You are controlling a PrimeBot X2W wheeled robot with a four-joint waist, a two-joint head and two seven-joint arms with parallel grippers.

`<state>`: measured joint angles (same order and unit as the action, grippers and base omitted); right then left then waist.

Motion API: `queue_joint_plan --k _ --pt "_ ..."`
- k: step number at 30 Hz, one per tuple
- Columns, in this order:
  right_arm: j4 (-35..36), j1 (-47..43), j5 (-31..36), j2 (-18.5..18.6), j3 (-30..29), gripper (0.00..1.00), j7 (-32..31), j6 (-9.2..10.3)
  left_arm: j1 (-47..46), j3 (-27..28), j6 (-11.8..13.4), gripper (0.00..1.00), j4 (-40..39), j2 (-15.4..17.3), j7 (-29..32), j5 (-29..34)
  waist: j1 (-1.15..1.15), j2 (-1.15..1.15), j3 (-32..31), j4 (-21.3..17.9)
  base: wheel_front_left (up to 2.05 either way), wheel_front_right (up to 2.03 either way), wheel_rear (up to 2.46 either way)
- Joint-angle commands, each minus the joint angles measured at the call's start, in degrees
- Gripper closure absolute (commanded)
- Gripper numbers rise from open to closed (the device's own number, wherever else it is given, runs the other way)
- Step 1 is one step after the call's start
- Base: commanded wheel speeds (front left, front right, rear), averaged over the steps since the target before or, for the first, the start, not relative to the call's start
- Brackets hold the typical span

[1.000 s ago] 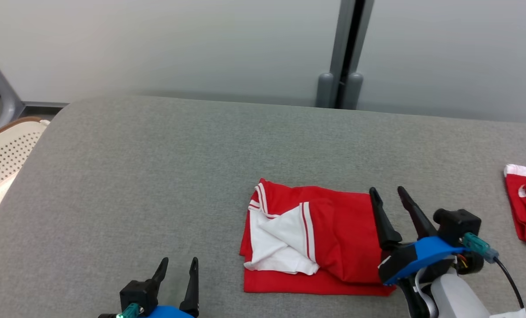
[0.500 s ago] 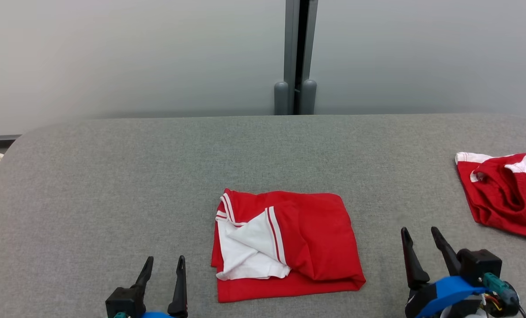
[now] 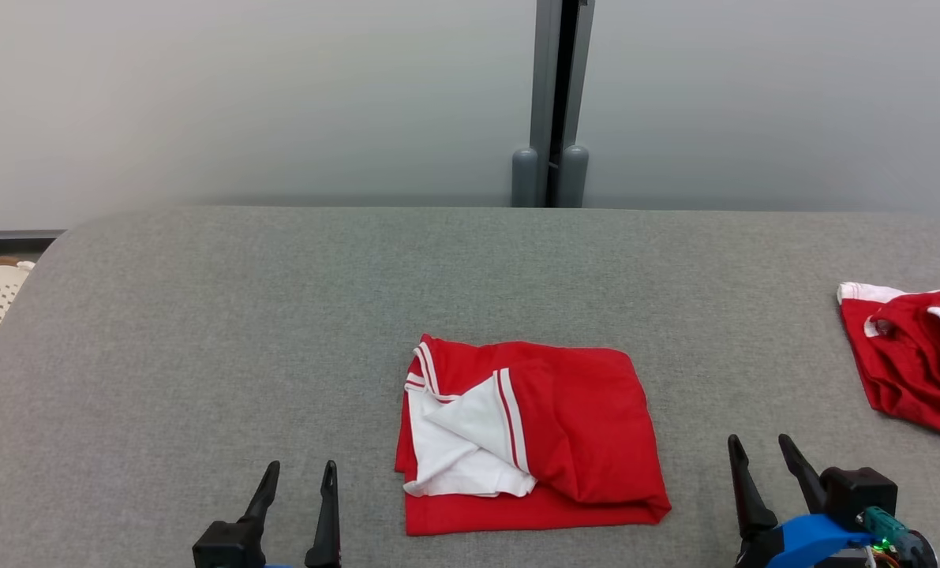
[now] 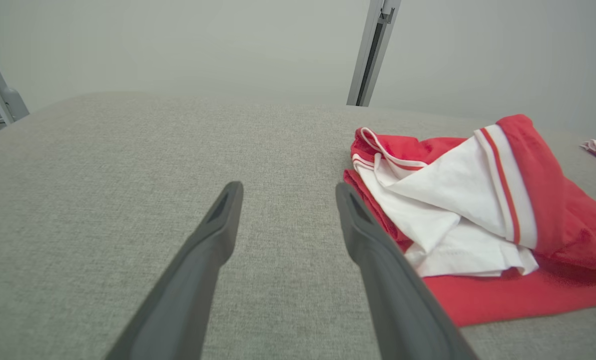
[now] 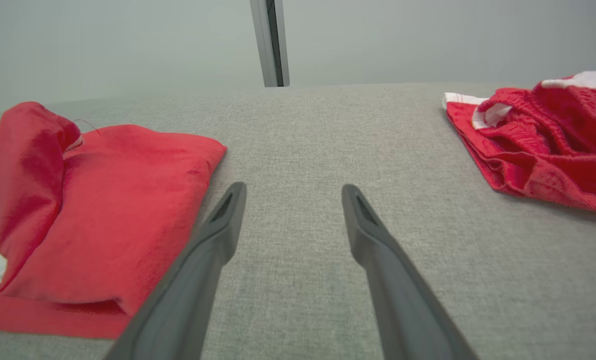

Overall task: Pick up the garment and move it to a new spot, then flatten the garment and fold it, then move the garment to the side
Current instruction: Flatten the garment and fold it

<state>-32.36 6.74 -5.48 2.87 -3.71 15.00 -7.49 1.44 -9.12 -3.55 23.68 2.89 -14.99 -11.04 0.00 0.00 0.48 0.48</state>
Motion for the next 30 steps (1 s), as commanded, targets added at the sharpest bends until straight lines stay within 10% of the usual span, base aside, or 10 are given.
queue_joint_plan --k 1,2,16,30 --pt "-0.3 0.8 -0.3 0.1 0.1 0.76 0.2 0.00 0.0 -0.1 -0.1 0.00 0.0 0.0 -0.3 0.2 0.00 0.00 0.2 0.4 0.00 0.00 0.00" --pt "-1.4 1.5 -0.7 0.1 0.3 1.00 0.2 0.00 -0.6 -0.4 -0.4 0.00 0.3 0.0 -0.3 0.0 0.00 0.00 0.6 1.4 0.00 0.00 0.00" --pt "-11.3 12.5 1.6 0.1 2.4 1.00 0.2 0.00 -3.2 -3.0 -1.9 0.00 2.3 0.0 -0.3 -0.7 0.00 0.00 5.2 14.5 0.00 0.00 0.00" --pt "-11.7 12.8 -10.4 0.4 36.0 1.00 0.2 0.00 -2.0 -3.1 -1.8 0.00 1.8 0.0 -0.3 -1.5 0.00 0.00 3.4 15.3 0.00 0.00 0.00"
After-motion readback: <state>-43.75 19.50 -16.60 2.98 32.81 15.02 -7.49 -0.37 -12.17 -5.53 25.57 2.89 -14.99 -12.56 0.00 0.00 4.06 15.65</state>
